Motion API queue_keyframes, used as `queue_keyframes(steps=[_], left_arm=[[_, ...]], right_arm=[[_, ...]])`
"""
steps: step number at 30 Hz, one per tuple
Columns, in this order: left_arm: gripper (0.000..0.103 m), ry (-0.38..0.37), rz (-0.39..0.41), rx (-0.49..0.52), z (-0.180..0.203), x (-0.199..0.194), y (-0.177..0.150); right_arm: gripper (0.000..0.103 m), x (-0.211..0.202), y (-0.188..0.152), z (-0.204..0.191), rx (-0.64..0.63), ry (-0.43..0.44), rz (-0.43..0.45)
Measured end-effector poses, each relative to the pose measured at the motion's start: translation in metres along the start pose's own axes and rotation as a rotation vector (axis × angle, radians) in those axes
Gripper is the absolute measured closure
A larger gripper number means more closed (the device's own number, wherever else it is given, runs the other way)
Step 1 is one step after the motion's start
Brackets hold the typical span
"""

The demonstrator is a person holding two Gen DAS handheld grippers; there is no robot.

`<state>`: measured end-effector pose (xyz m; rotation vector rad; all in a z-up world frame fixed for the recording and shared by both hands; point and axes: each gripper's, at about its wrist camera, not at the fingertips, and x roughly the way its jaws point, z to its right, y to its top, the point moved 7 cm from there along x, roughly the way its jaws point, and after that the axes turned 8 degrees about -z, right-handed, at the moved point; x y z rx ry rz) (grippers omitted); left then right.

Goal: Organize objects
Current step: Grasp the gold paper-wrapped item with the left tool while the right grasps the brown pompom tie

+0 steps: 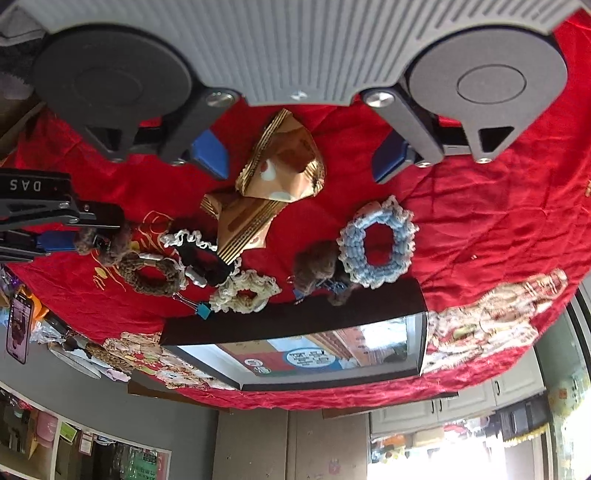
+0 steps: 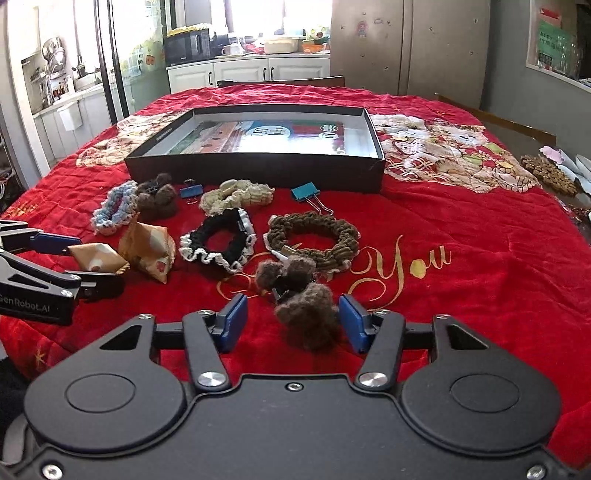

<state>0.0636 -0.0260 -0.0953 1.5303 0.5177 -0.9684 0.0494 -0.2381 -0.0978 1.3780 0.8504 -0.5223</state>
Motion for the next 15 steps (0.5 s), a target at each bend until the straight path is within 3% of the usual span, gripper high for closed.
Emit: queue_keyframes(steps=[12,15], left_arm=[[0.035,-0.019,-0.007,-0.016,-0.0017,0.0084,0.0005],[0.044,-0.019,-0.005,-0.019,-0.0025,0.0084,0.0012]], right_arm=[[0.067,0.0104,-0.0004,0.0073,0.015,0.007,-0.013],[0.070,0.0110,-0.0007,0.0081,0.022,0.009,-0.015]])
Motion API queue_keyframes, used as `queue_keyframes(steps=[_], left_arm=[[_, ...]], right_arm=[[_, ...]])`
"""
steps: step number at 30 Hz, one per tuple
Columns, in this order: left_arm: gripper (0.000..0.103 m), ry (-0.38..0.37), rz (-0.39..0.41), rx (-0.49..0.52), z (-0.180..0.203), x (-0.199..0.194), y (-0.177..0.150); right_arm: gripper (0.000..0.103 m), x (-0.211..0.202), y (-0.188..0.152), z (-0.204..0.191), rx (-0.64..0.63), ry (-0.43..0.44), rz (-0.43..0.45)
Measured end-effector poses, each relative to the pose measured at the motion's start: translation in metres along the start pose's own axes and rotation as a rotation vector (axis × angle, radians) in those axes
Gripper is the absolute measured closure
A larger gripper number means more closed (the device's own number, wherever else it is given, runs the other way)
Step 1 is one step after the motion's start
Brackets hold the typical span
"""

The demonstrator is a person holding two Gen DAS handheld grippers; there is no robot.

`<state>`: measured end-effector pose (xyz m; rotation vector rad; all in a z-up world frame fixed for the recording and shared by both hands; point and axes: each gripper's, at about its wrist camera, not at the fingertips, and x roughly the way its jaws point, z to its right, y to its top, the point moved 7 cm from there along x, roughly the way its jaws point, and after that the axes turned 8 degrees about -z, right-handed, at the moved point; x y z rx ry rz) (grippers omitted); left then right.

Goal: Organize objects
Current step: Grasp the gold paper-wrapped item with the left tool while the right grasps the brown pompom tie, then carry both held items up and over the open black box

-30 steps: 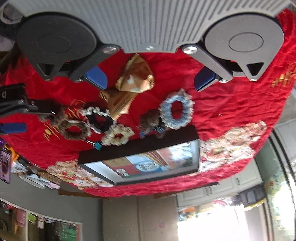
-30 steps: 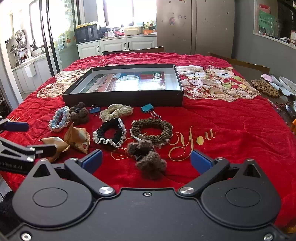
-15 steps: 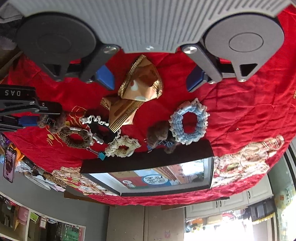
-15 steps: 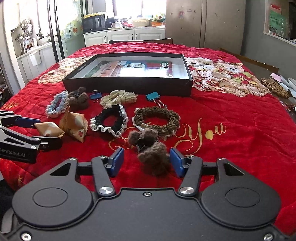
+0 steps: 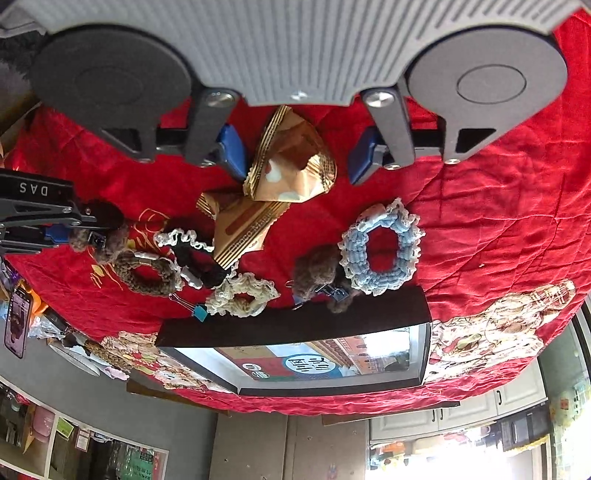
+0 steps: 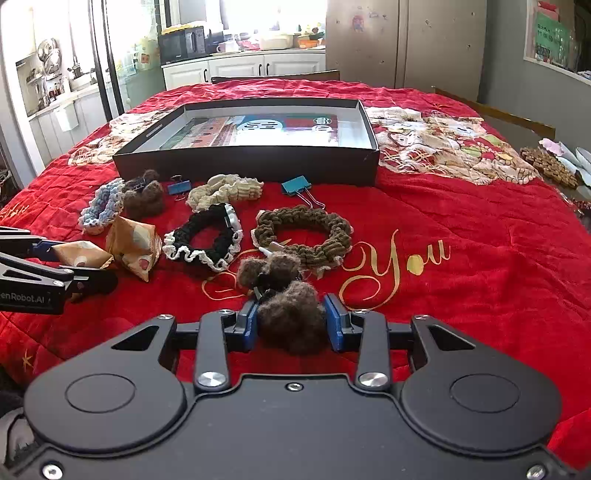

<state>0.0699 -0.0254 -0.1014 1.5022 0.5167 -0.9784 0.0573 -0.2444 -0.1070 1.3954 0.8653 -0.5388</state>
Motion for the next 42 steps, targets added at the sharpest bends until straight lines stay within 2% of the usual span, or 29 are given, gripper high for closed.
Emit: queue_keyframes(steps=[4,5,7,11,22,26,33,42], left_arm=[[0.053,0.006,0.006,0.005,0.000,-0.001,0.000],[0.058,0.009,0.007,0.006,-0.001,-0.001,0.000],[0.059,0.002,0.008,0.000,-0.002,-0.002,0.001],[0.060,-0.023,0.012,-0.013,-0.003,-0.006,0.002],[0.060,0.009,0.084,0.011,-0.004,-0.024,0.026],[0.060,0.009,0.102,0.017,-0.005,-0.025,0.044],[0.060,0.057,0.159,0.010,-0.012,-0.022,0.079],[0.059,0.122,0.237,-0.050,-0.029,-0.008,0.138]], right_arm=[[0.074,0.000,0.000,0.000,0.000,0.008,0.004],[0.075,0.000,0.001,0.000,-0.001,0.010,0.004],[0.079,-0.001,0.001,-0.001,0.000,0.020,0.010],[0.079,-0.007,0.003,-0.003,-0.002,0.035,0.029],[0.079,-0.021,0.031,-0.008,-0.039,0.051,0.099],[0.079,-0.020,0.050,-0.014,-0.075,0.042,0.139],[0.079,-0.014,0.092,-0.017,-0.107,0.025,0.211],[0.079,0.003,0.152,-0.005,-0.076,0.026,0.277]])
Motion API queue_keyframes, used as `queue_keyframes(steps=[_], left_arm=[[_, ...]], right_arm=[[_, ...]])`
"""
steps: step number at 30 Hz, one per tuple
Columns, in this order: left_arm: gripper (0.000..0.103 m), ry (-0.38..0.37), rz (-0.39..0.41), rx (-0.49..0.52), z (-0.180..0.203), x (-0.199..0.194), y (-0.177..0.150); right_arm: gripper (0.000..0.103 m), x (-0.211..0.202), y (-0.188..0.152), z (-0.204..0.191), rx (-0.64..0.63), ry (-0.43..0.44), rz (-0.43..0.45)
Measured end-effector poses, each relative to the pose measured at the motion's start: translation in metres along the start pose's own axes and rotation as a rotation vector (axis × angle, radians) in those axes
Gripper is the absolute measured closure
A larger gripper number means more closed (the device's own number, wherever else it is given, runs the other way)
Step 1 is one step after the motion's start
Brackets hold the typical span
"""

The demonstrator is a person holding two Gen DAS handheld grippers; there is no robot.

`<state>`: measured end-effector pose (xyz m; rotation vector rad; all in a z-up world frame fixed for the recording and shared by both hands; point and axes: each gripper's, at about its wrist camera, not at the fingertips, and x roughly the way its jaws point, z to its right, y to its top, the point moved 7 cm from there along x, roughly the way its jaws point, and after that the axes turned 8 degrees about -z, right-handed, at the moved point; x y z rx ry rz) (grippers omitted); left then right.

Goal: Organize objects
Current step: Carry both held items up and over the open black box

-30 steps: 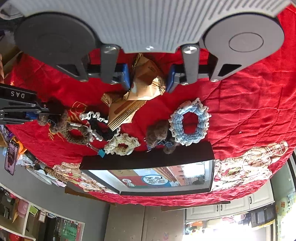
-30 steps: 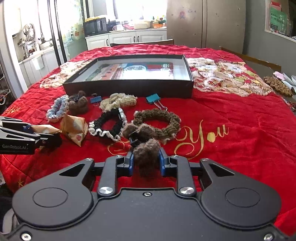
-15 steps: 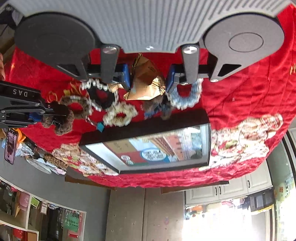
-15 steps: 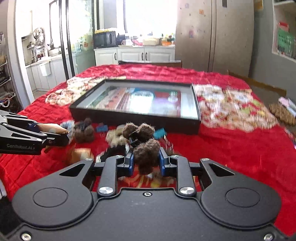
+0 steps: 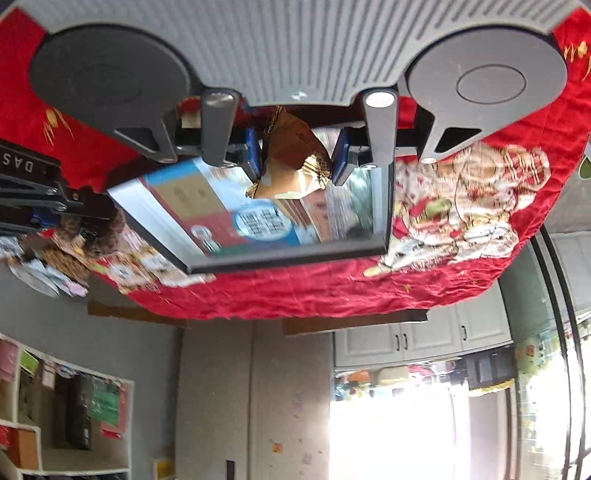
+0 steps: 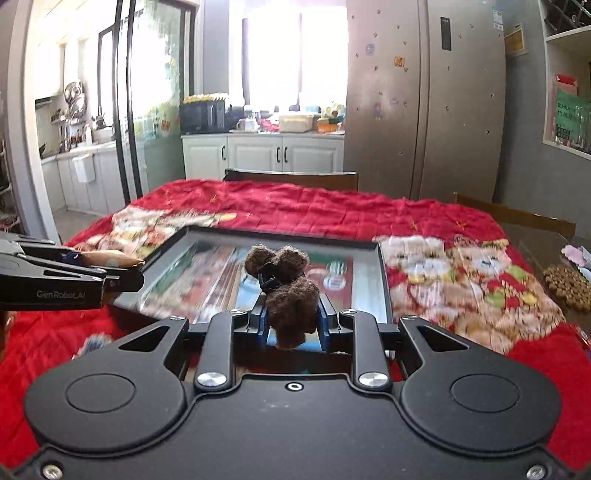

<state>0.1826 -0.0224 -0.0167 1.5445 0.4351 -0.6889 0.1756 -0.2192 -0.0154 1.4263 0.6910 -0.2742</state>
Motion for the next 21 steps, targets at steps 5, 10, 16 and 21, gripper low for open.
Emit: queue_keyframes(steps=[5,10,16,21], left_arm=[[0.059,0.022,0.011,-0.041,-0.010,0.022,0.022],[0.059,0.030,-0.006,-0.073,-0.017,0.050,0.035],[0.059,0.058,-0.015,-0.087,-0.023,0.078,0.047],[0.059,0.067,-0.025,-0.104,-0.026,0.098,0.055]], right_arm=[[0.079,0.026,0.024,0.007,0.006,-0.003,0.009],[0.079,0.060,0.039,0.009,0.003,-0.015,-0.008],[0.079,0.107,0.047,0.010,0.009,-0.029,-0.042],[0.079,0.143,0.046,0.013,0.022,-0.035,-0.082]])
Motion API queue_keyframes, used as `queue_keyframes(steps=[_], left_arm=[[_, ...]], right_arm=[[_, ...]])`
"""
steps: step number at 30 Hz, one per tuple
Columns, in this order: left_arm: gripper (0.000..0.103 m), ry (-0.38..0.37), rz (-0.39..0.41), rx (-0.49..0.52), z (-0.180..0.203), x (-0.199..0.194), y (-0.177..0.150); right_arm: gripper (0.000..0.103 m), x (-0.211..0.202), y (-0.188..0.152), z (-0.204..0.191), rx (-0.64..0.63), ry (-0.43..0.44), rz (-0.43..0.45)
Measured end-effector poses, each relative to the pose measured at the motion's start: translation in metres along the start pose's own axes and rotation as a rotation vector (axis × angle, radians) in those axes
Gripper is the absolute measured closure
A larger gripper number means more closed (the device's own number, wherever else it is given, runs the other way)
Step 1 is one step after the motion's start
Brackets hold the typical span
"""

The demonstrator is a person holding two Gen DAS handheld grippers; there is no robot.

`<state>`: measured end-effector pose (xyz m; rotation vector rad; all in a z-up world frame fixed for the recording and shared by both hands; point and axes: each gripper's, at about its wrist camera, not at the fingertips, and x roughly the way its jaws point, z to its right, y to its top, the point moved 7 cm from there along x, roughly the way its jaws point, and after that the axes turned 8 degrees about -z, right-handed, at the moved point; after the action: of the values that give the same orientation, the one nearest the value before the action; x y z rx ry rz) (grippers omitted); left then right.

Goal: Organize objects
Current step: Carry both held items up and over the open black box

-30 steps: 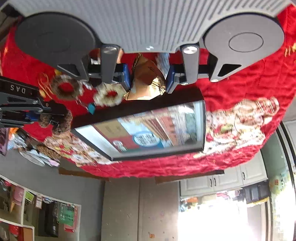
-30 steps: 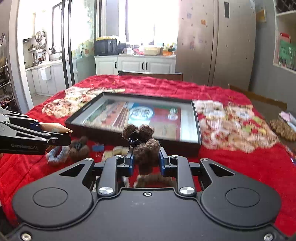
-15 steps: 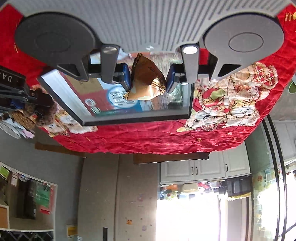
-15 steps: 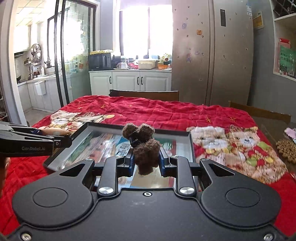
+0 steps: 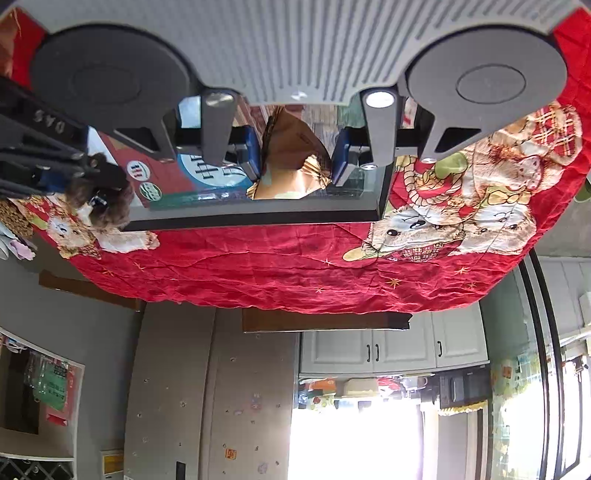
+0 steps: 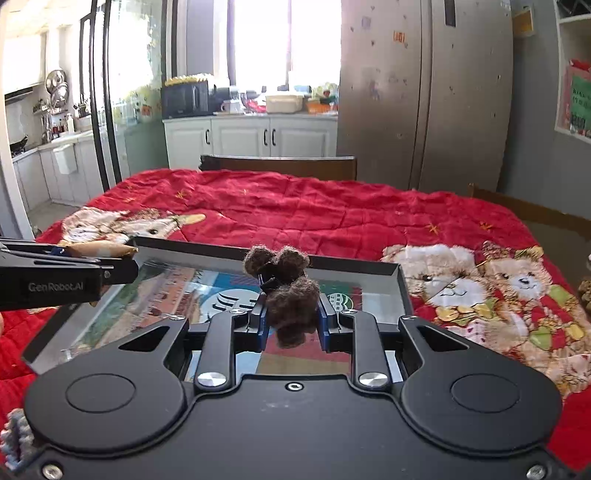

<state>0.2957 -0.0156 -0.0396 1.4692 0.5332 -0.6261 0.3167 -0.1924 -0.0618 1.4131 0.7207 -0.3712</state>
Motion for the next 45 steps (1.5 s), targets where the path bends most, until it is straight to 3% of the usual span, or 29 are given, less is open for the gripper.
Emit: queue_keyframes(steps=[13,36,38,45], left_arm=[[0.058,0.020,-0.071,0.020,0.010,0.055,-0.002],[0.050,0.052,-0.114,0.055,0.011,0.071,-0.005],[0.046,0.050,-0.111,0.056,0.011,0.070,-0.005],[0.037,0.049,-0.087,0.054,0.009,0.062,-0.002]], right_arm=[[0.079,0.053,0.007,0.010,0.008,-0.025,-0.062],[0.077,0.079,-0.002,0.013,0.000,0.002,-0.175],[0.076,0.078,-0.002,0.013,-0.005,0.000,-0.174],[0.055,0.073,0.001,0.012,-0.016,-0.008,-0.147]])
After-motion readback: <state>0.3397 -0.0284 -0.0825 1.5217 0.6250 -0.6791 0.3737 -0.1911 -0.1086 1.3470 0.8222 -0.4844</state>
